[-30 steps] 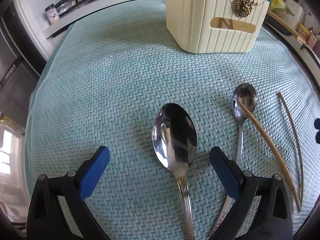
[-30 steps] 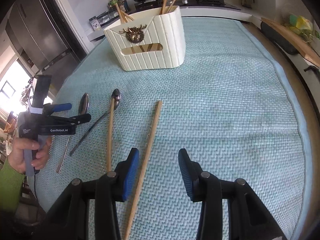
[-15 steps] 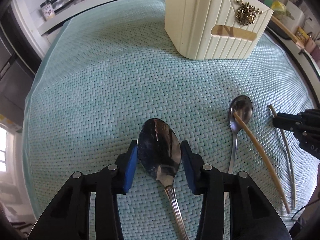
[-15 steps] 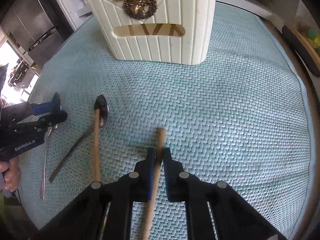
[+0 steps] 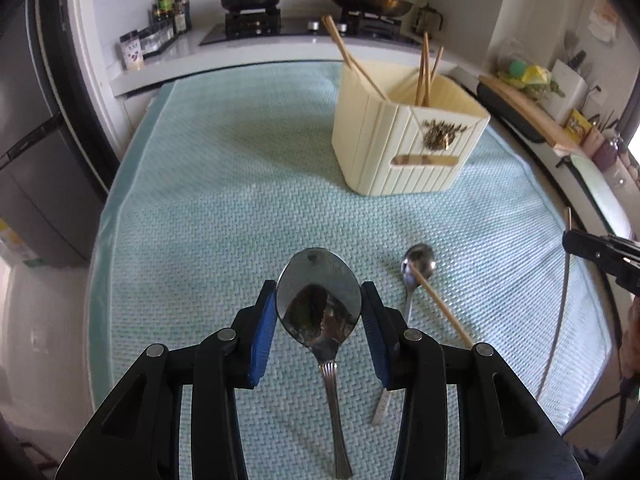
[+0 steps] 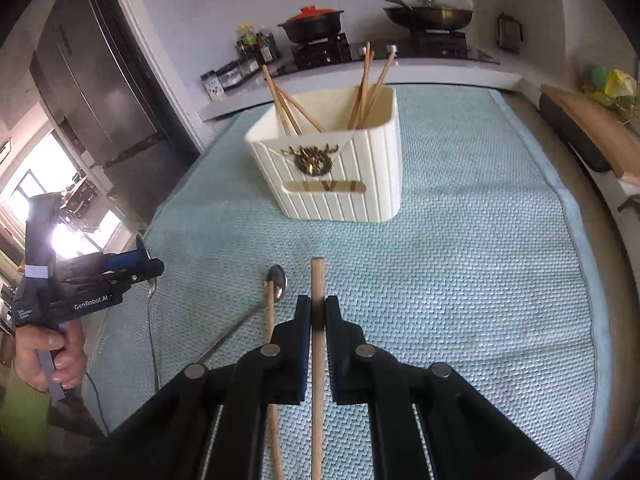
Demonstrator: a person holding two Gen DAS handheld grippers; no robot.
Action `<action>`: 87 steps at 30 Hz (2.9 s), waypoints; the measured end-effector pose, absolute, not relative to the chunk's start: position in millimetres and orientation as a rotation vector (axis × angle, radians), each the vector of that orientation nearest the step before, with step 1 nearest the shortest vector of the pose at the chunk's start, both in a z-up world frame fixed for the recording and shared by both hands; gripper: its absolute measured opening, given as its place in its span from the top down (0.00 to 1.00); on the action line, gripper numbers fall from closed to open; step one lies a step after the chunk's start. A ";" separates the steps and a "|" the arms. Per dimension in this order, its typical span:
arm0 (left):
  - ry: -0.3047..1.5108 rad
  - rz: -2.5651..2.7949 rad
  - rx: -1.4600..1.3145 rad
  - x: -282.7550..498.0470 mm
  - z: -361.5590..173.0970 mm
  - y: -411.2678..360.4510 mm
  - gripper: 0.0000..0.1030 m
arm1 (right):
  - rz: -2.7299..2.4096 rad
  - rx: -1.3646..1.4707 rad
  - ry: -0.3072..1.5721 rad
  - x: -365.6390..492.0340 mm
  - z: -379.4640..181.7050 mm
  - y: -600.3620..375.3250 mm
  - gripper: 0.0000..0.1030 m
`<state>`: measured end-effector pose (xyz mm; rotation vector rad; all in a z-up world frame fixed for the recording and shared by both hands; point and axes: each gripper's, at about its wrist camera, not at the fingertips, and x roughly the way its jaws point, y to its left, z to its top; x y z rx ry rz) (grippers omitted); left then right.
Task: Organize utensils
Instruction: 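Carry the spoon and chopstick over the caddy and open both grippers to drop them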
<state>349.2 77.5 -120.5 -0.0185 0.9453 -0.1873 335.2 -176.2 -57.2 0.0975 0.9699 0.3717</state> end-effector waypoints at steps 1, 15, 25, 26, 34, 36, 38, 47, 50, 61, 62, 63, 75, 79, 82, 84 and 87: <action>0.924 -0.190 -0.021 344.8 -111.1 79.5 0.60 | 0.374 0.096 0.944 331.6 -47.1 -177.9 0.93; 0.801 -0.219 -0.083 328.7 -50.7 85.0 0.60 | 0.381 0.039 0.671 290.6 39.9 -202.9 0.93; 0.776 -0.263 -0.107 343.9 -21.9 76.3 0.60 | 0.398 0.050 0.646 318.5 42.6 -207.1 0.93; 0.769 -0.268 -0.113 347.2 -16.9 75.9 0.60 | 0.397 0.053 0.633 322.0 45.9 -207.1 0.93; 0.664 -0.294 -0.150 379.8 42.7 70.9 0.60 | 0.369 0.064 0.449 355.4 100.4 -205.1 0.93; 0.633 -0.293 -0.151 389.6 57.5 67.9 0.60 | 0.363 0.067 0.402 365.3 113.2 -203.7 0.93; 0.602 -0.292 -0.153 401.5 71.9 66.0 0.60 | 0.355 0.072 0.356 376.0 125.3 -202.1 0.93; 0.575 -0.270 -0.152 475.7 85.2 40.7 0.60 | 0.346 0.049 0.251 444.0 140.1 -182.6 0.93; 0.613 -0.255 -0.157 503.0 65.3 33.4 0.60 | 0.356 0.038 0.262 471.5 122.2 -175.2 0.93; 0.822 -0.216 -0.163 559.5 -32.5 15.2 0.60 | 0.439 0.087 0.613 548.3 8.0 -156.2 0.93; 0.836 -0.215 -0.163 561.6 -38.5 13.7 0.60 | 0.447 0.091 0.647 552.6 -0.5 -154.8 0.93; 0.846 -0.214 -0.163 563.8 -43.3 12.2 0.60 | 0.446 0.094 0.672 555.5 -7.8 -154.2 0.93; 0.787 -0.200 -0.169 547.3 -23.1 24.7 0.31 | 0.407 0.151 0.717 560.2 0.0 -160.4 0.69; 0.733 -0.204 -0.096 503.6 2.1 31.5 0.18 | 0.398 0.087 0.631 524.6 40.7 -169.3 0.63; 0.714 -0.205 -0.032 455.6 7.7 36.7 0.10 | 0.400 0.024 0.592 483.3 64.6 -176.0 0.55; 0.719 -0.207 0.009 420.3 2.8 40.1 0.07 | 0.407 -0.015 0.581 452.2 73.8 -179.8 0.51; 0.738 -0.192 0.055 366.3 -16.5 43.9 0.05 | 0.421 -0.071 0.599 404.0 75.8 -183.9 0.51</action>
